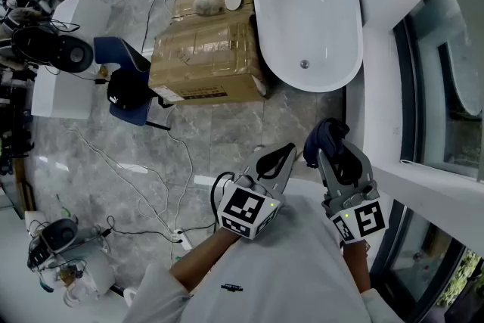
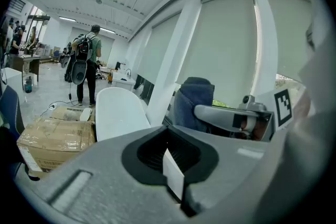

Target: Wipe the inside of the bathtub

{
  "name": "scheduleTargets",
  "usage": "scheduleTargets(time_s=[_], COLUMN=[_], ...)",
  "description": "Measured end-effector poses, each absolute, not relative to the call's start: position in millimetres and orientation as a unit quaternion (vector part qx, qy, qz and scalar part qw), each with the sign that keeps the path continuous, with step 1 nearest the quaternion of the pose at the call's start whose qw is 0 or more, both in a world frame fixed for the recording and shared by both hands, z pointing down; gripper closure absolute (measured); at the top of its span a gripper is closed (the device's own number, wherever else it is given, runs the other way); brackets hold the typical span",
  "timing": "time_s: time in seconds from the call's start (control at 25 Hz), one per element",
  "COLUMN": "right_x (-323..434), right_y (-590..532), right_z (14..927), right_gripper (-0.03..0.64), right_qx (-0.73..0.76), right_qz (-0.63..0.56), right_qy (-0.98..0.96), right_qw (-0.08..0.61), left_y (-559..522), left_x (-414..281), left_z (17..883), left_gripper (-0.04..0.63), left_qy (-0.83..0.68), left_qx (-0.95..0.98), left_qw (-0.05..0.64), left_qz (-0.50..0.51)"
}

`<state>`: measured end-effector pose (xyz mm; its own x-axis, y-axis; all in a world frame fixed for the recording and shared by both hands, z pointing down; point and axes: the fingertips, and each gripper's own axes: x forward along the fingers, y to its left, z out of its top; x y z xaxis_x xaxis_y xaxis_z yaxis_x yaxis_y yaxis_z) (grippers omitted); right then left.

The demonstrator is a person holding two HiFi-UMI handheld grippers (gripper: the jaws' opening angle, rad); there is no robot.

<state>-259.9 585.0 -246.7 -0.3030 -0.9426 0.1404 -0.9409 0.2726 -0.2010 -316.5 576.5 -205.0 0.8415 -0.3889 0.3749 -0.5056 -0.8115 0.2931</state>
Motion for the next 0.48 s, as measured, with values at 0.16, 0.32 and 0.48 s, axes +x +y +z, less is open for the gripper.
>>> scheduleTargets(time_s=[0.16,0.32,0.48], right_x=[-245,-234,-223], right_y=[589,589,590], right_z=[-239,-235,-235], right_gripper=[0.494,0.494,0.489], right_qx=[-0.595,-0.588,-0.579], right_qz=[-0.128,-0.135,-0.136], right_qy=[0.794,0.797,0.803], right_qw=[0.004,0.01,0.017], left_y=[577,578,581], left_x=[-306,-297,-283], left_z=[-201,-196,-194], left_gripper=[0.595,0.595,0.595], left_qy=[-0.239,-0.243,-0.244], left_qx=[0.939,0.936,0.936], left_qw=[0.191,0.193,0.194], left_qz=[0.154,0.163,0.167])
